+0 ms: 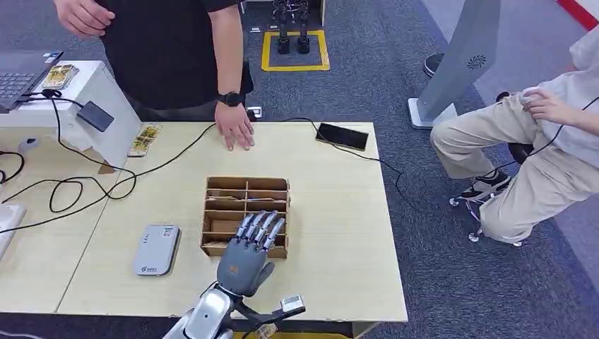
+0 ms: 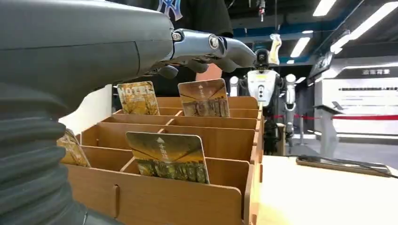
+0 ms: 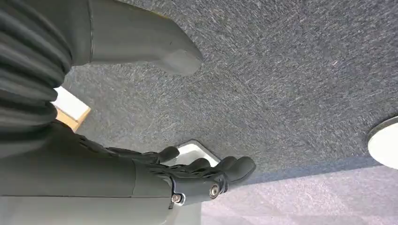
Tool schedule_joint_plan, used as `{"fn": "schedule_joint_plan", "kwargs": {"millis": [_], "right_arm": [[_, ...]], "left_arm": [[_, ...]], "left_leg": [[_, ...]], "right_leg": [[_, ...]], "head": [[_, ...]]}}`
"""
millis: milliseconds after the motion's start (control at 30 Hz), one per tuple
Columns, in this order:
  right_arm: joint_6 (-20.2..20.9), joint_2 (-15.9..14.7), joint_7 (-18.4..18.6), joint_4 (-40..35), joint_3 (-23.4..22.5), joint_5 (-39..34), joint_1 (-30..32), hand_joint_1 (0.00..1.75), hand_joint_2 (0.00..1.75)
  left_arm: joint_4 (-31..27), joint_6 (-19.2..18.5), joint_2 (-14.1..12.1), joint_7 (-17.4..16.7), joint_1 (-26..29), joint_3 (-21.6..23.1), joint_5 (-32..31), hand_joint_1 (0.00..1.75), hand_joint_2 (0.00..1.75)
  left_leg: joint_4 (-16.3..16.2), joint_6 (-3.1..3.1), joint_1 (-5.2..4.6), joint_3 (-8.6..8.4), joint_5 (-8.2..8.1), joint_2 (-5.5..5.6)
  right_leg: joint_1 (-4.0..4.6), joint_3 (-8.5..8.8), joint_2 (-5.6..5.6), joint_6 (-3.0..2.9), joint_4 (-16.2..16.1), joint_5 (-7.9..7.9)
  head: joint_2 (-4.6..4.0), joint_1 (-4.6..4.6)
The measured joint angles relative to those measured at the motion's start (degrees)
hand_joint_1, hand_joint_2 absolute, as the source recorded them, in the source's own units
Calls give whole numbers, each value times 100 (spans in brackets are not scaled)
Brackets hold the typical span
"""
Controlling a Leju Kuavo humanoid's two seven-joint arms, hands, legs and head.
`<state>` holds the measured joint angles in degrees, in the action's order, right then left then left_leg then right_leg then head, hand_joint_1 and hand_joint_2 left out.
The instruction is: Pass the card to the sensor for recognition and then transmit it.
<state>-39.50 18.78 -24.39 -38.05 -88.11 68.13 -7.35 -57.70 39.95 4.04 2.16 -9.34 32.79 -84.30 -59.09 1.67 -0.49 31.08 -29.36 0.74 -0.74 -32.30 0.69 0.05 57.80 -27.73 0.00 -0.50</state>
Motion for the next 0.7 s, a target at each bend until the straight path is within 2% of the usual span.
{"fn": "schedule_joint_plan", "kwargs": {"millis": [167,467,500,700], "right_arm": [[0,0,44,0,0,-33,1,0,175],[0,0,44,-7,0,-20,0,0,175],[0,0,44,-7,0,-15,1,0,175],[0,0,44,-11,0,-13,0,0,175]], "left_arm": [[-138,2,46,-407,28,-2,-22,0,175],[-667,2,48,-531,184,-2,-33,0,175],[-708,2,48,-529,199,-2,-33,49,175],[-780,2,48,-509,233,-2,-35,49,175]], "left_leg": [[0,0,0,1,0,1],[0,0,0,1,0,1],[0,0,0,1,0,1],[0,0,0,1,0,1]], "right_leg": [[0,0,-1,0,0,0],[0,1,-1,0,0,0],[0,1,-1,0,0,0],[0,1,-1,0,0,0]], "head": [[0,0],[0,2],[0,0],[0,0]]}}
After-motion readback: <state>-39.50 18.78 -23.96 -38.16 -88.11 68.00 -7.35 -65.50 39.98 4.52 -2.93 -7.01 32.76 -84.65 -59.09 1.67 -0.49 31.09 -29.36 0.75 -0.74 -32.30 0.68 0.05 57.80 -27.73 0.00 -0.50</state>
